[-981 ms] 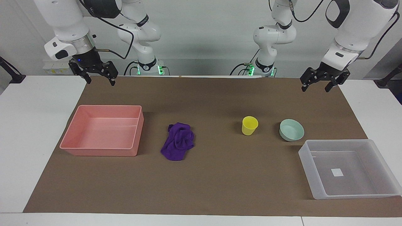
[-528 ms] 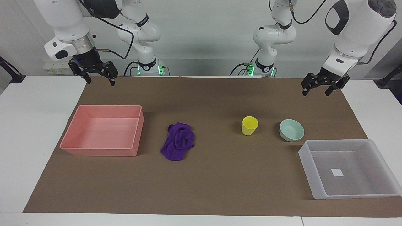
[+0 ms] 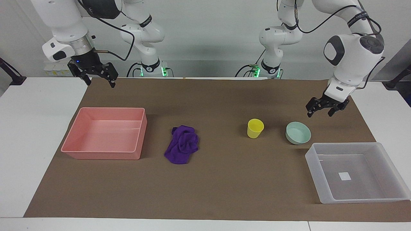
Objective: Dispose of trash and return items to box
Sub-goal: 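Reach the left gripper to the green bowl while the right gripper reaches the cloth, then carry the green bowl into the clear box while the right gripper grasps the cloth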
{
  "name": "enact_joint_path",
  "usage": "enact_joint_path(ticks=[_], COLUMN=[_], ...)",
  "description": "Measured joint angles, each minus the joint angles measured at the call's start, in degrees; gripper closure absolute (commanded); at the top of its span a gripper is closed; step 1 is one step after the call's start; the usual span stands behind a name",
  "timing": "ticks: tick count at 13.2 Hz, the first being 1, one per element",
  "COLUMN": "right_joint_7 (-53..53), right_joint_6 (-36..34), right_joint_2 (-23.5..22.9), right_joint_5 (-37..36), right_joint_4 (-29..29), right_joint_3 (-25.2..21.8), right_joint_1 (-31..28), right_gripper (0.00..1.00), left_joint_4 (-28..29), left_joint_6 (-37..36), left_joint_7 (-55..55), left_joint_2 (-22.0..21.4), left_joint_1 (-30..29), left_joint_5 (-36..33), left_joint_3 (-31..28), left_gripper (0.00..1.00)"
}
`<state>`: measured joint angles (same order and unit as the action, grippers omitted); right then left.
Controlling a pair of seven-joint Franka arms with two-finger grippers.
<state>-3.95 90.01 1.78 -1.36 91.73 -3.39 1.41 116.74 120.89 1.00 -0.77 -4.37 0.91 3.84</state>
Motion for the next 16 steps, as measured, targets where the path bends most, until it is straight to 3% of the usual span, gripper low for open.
enact_joint_path(ticks=[3, 7, 8, 9, 10, 16], right_joint_7=[-0.21, -4.72, -6.76, -8.85, -10.57, -16.5], right_joint_6=[5.64, 15.33, 17.89, 20.88, 23.98, 41.93], right_joint_2=[0.1, -2.87, -4.65, -6.74, -8.99, -20.5], right_joint_5=[0.16, 0.19, 0.2, 0.2, 0.2, 0.2], right_joint_4=[3.31, 6.6, 6.85, 7.12, 7.46, 12.42], right_joint_3=[0.41, 0.61, 0.64, 0.67, 0.7, 0.71], right_joint_1=[2.54, 9.98, 12.06, 14.21, 16.2, 22.6], right_gripper=[0.0, 0.0, 0.0, 0.0, 0.0, 0.0], left_joint_4=[6.78, 10.86, 11.76, 12.61, 13.32, 13.02], left_joint_6=[9.46, 16.24, 17.54, 18.34, 18.82, 18.89], left_joint_7=[0.1, 1.0, 1.59, 1.9, 2.03, 2.15], left_joint_2=[2.01, 5.32, 6.22, 6.79, 6.98, 6.62], left_joint_1=[-0.03, -0.01, -0.02, -0.02, -0.02, -0.16], left_joint_5=[0.0, 0.0, 0.0, 0.0, 0.0, 0.0], left_joint_3=[0.05, 0.32, 0.3, 0.3, 0.3, 0.49], left_gripper=[0.0, 0.0, 0.15, 0.66, 1.0, 1.0])
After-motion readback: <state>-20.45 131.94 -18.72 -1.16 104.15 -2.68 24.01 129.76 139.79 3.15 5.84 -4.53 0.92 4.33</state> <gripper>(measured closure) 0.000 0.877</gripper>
